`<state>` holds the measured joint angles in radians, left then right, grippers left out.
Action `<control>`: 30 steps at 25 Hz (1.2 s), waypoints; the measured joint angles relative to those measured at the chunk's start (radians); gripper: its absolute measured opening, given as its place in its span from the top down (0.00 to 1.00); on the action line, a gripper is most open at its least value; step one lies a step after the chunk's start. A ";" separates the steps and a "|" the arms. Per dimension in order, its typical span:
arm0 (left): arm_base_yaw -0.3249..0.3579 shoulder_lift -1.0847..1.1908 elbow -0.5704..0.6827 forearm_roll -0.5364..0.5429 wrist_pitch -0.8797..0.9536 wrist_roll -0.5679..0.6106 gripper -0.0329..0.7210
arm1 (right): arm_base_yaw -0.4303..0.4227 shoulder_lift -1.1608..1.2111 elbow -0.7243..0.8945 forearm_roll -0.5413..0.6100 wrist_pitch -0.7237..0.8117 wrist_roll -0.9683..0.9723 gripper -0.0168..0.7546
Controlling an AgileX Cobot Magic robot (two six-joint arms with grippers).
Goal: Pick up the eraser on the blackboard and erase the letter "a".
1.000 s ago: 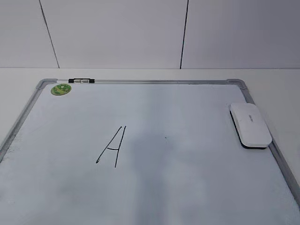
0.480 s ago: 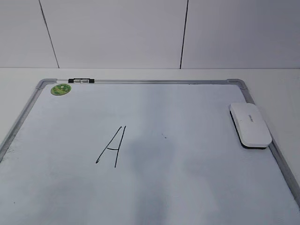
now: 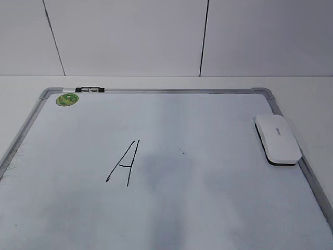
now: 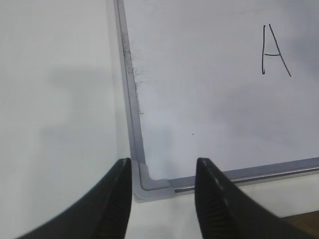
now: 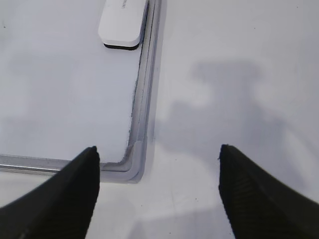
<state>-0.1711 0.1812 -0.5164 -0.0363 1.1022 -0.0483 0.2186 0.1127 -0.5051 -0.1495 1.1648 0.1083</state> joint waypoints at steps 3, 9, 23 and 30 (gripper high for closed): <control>0.000 0.000 0.000 0.001 0.000 0.000 0.53 | 0.000 0.000 0.004 -0.002 -0.008 -0.002 0.21; 0.000 0.000 0.000 -0.005 0.000 0.000 0.53 | 0.000 0.000 0.004 -0.004 -0.012 -0.002 0.21; 0.000 -0.003 0.000 -0.005 0.000 0.000 0.59 | 0.000 -0.009 0.004 -0.004 -0.014 -0.004 0.21; 0.000 -0.108 0.000 -0.006 0.000 0.000 0.62 | 0.000 -0.115 0.004 -0.004 -0.016 -0.004 0.21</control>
<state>-0.1711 0.0736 -0.5164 -0.0419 1.1022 -0.0483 0.2186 -0.0020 -0.5011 -0.1533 1.1489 0.1048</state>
